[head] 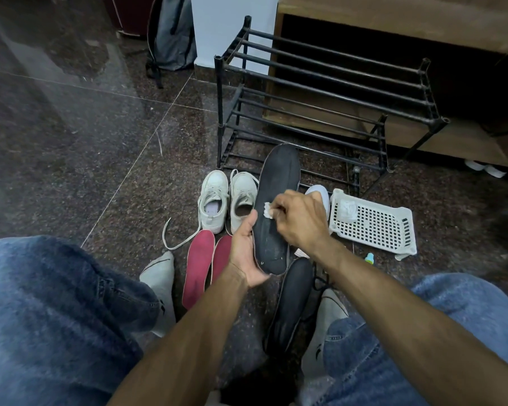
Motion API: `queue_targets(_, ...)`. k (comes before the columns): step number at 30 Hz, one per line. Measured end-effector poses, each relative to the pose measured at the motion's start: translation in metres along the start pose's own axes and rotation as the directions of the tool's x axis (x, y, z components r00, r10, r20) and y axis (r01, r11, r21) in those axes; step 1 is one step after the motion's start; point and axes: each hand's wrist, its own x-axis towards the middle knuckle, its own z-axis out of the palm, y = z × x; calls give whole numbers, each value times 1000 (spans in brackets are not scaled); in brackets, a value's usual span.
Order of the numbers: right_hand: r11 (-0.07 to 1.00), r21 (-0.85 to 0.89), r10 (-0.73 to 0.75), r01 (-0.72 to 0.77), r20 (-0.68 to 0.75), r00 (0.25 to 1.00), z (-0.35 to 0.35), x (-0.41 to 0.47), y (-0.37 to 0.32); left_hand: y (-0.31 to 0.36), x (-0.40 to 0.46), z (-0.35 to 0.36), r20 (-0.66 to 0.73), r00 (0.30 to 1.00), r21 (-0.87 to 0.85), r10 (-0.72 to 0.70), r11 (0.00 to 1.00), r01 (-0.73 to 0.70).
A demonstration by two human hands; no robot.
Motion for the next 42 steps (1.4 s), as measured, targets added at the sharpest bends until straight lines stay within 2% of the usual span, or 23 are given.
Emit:
queue_targets(3, 997, 68, -30, 26, 61, 998, 5, -10, -3, 3, -3, -6, 20, 1000, -15, 9, 1000, -9)
queue_targets(6, 971, 109, -229, 212, 190, 955, 6, -38, -10, 6, -1, -12, 1, 1000, -9, 22, 1000, -22)
queue_targets(8, 954, 33, -296, 297, 240, 925, 4, -42, -9, 5, 1, -12, -3, 1000, 1, 10, 1000, -10)
queue_targets(10, 966, -32, -251, 258, 154, 956, 1, -27, -4, 1, 2, -5, 19, 1000, 5, -3, 1000, 3)
queue_targets(12, 992, -34, -121, 123, 55, 991, -4, -8, 3, -5, 2, 0, 37, 999, -7, -5, 1000, 5)
queue_targets(14, 996, -3, -85, 86, 41, 995, -7, 0, 8, -5, 1, 0, 43, 999, -21, -23, 999, 24)
queue_targets(18, 951, 61, -308, 302, 142, 941, -3, -26, -3, 3, -2, -4, 27, 999, -5, -24, 1000, 24)
queue_targets(20, 929, 49, -370, 367, 150, 917, 0, -32, -4, 4, -1, -4, 21, 999, -25, -28, 999, 28)
queue_targets(22, 947, 21, -320, 319, 68, 945, 0, -20, -3, 1, 0, 0, 22, 999, -28, -35, 999, 35)
queue_targets(25, 988, 23, -153, 154, -27, 988, -6, 5, 5, -6, -3, 8, 35, 999, -14, -29, 999, 30)
queue_targets(27, 983, 43, -177, 176, -2, 984, -8, 6, 2, -6, -4, 8, 37, 999, -31, -35, 999, 37)
queue_targets(32, 923, 116, -383, 368, 151, 912, -3, -27, -11, -1, -1, -5, 42, 995, -40, -88, 995, 90)
queue_targets(34, 933, 38, -359, 357, 114, 926, -4, -16, -8, -5, 0, -3, 27, 996, -30, -88, 996, 88)
queue_targets(37, 970, -44, -240, 240, 22, 971, -7, 7, -2, -10, -1, 3, 19, 997, -25, -76, 997, 76)
queue_targets(39, 981, -21, -194, 194, -12, 981, -6, 10, -6, -7, -4, 6, 19, 997, -25, -74, 997, 74)
queue_targets(42, 964, 87, -256, 252, 38, 966, -1, -11, -13, 1, -5, 0, 24, 996, -29, -88, 996, 89)
